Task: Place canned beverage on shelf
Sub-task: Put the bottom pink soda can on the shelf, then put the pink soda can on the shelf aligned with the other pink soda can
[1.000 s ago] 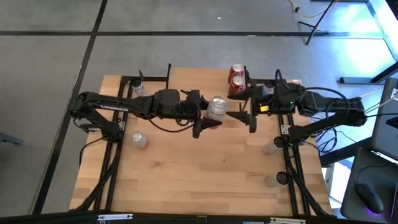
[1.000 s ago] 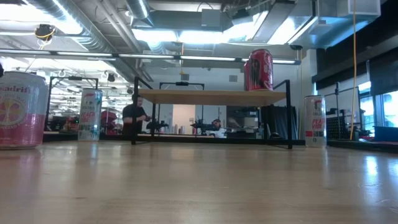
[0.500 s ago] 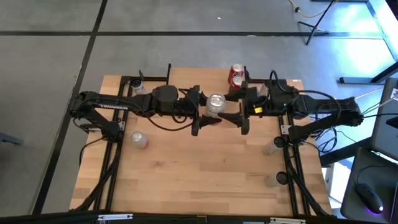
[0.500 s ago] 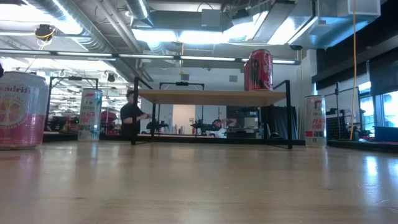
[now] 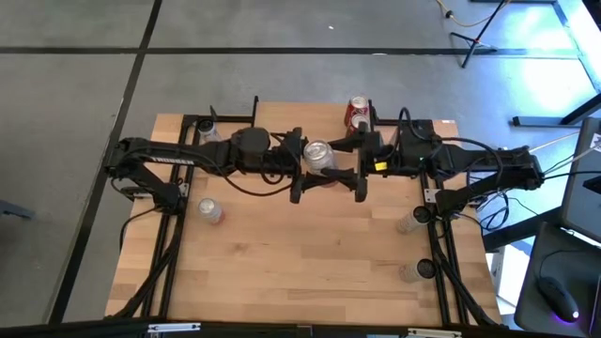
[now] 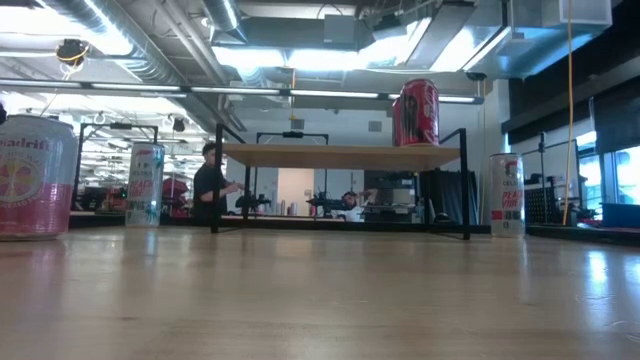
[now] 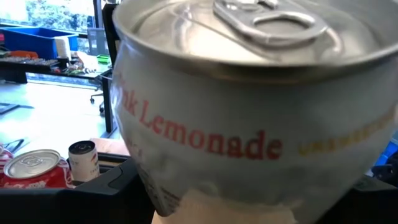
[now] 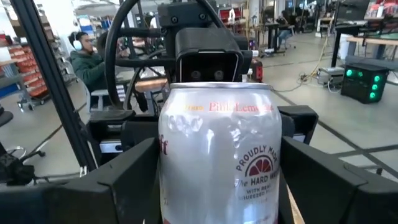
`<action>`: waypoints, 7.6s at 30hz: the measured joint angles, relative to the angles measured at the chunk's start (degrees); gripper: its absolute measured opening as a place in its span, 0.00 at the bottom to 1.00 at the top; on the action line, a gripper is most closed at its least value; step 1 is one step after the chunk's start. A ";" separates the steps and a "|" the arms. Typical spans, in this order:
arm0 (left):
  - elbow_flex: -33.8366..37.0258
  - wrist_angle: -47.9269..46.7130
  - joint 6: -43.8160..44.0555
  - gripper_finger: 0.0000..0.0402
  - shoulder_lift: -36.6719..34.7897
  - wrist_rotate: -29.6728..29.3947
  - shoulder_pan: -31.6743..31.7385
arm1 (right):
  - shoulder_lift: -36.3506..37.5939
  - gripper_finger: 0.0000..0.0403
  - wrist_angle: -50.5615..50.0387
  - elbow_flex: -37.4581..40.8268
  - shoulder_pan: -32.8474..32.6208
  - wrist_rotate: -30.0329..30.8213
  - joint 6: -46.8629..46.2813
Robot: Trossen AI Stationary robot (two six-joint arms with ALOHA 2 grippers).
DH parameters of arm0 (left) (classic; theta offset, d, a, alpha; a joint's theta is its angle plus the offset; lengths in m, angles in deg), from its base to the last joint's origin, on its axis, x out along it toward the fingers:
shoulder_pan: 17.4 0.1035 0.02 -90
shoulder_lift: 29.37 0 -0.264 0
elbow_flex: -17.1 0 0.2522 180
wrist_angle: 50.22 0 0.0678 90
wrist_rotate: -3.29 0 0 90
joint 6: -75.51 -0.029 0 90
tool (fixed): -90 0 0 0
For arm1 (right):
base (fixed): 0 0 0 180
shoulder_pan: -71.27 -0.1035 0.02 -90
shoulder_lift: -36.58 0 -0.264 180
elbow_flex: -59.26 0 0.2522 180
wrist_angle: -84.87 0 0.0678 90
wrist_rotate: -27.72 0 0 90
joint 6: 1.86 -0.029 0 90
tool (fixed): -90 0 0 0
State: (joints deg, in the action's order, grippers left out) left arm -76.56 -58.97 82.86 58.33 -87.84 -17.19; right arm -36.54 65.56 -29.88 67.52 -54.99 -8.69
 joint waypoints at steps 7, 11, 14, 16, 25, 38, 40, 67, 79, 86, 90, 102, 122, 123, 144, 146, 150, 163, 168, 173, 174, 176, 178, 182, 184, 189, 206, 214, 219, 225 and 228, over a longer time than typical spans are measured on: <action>0.00 -0.11 -0.02 0.69 0.00 0.16 -0.04 | 0.99 0.76 -0.93 0.07 0.00 -0.37 0.02; 0.04 -0.78 0.00 0.69 0.32 0.17 0.17 | 4.02 0.76 -7.42 0.07 0.02 -0.91 -1.62; 0.13 -1.14 0.81 0.69 0.27 0.22 0.16 | 7.80 0.76 -15.13 0.07 0.09 -0.74 -3.60; 0.11 -1.32 0.88 0.69 0.07 0.07 0.16 | 8.74 0.76 -18.73 0.02 0.11 -0.81 -3.89; 0.11 -8.77 -0.25 0.69 0.07 -3.02 1.37 | 7.24 0.76 -21.98 0.13 0.07 -1.47 -2.93; 0.02 -9.42 -9.22 0.69 0.54 -5.53 5.54 | 6.54 0.76 -16.18 0.11 1.97 2.54 -0.57; 0.02 -9.57 -9.46 0.69 0.79 -4.48 7.92 | 7.11 0.76 -16.97 0.09 1.95 3.68 -0.71; -8.75 1.02 -7.66 0.69 25.18 8.17 27.36 | 11.91 0.76 -41.54 0.04 1.92 6.17 -0.37; -13.29 -5.42 -9.62 0.69 28.90 11.00 29.61 | 11.91 0.76 -42.65 0.04 1.92 6.18 -3.72; -13.38 -5.58 -9.44 0.71 29.42 11.15 29.07 | 11.89 0.76 -42.63 0.04 1.90 6.16 -4.79; -13.38 -5.44 -9.44 0.76 29.42 10.99 28.87 | 11.89 0.76 -42.63 0.04 1.90 6.16 -4.80; -15.21 -8.65 -8.50 0.89 29.29 10.34 28.87 | 11.89 0.76 -42.63 0.04 1.90 6.17 -3.67; -52.82 -48.00 -18.50 0.88 27.73 9.78 26.93 | 11.89 0.76 -41.78 0.04 1.92 5.14 -5.88; -54.43 -50.44 -18.49 0.88 26.83 9.23 26.62 | 11.87 0.76 -41.45 0.04 1.91 5.13 -7.02; -17.23 -62.06 9.09 0.88 -12.43 4.09 4.38 | 10.21 0.76 -41.27 0.07 -13.98 4.66 -16.57; -14.98 -62.04 16.22 0.88 -13.80 5.50 1.77 | 9.82 0.76 -41.57 0.07 -15.63 4.82 -16.39; -12.65 -63.87 28.85 0.88 -14.29 6.93 -3.48 | 8.83 0.76 -43.23 0.07 -17.69 5.18 -15.21; -3.87 -92.12 46.14 0.88 -13.94 2.10 -13.19 | 6.47 0.76 -47.35 0.07 -18.03 5.99 -14.51; 3.71 -94.97 46.08 0.88 -14.18 2.16 -13.20 | 6.47 0.76 -47.45 0.07 -18.03 7.28 -14.41; 10.86 -95.03 43.41 0.88 -14.80 2.53 -10.30 | 6.47 0.76 -48.49 0.07 -17.99 7.28 -14.47; 12.24 -94.88 42.72 0.88 -14.87 2.83 -9.78 | 6.47 0.76 -48.77 0.07 -17.99 7.28 -14.77; 14.65 -94.23 41.36 0.88 -15.20 3.65 -8.96 | 6.47 0.76 -48.99 0.07 -17.99 7.29 -15.25; 16.72 -92.96 39.57 0.88 -15.50 4.55 -8.44 | 6.47 0.76 -48.91 0.07 -17.99 7.29 -15.26; 20.49 -89.44 36.38 0.88 -15.75 5.41 -8.37 | 6.47 0.76 -48.99 0.07 -17.99 7.30 -15.41; 22.40 -87.53 35.28 0.88 -15.81 5.58 -8.50 | 6.47 0.76 -48.99 0.07 -17.99 7.28 -15.43; 25.46 -86.78 34.17 0.88 -16.06 3.49 -8.37 | 6.47 0.76 -49.02 0.07 -17.99 7.28 -15.43; 25.83 -77.11 39.85 0.88 -16.22 8.53 -9.33 | 6.49 0.76 -50.08 0.07 -17.99 8.58 -15.77; 25.73 -54.03 81.06 0.88 -14.61 4.34 -20.63 | 6.49 0.76 -50.43 0.07 -18.05 8.14 -22.58; 25.74 -51.62 95.81 0.88 -8.24 -2.82 -27.64 | 6.49 0.76 -50.43 0.07 -18.05 8.13 -22.94; 25.75 -43.00 100.11 0.88 1.59 -7.92 -28.68 | 6.49 0.76 -50.41 0.07 -18.03 8.15 -21.65; 25.68 -39.79 100.13 0.88 6.31 -8.10 -28.19 | 6.49 0.76 -50.41 0.07 -18.03 8.13 -21.62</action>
State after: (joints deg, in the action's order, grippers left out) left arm -50.88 -98.76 182.99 64.64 -95.94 -45.38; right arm -30.05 15.15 -29.81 49.49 -46.86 -30.30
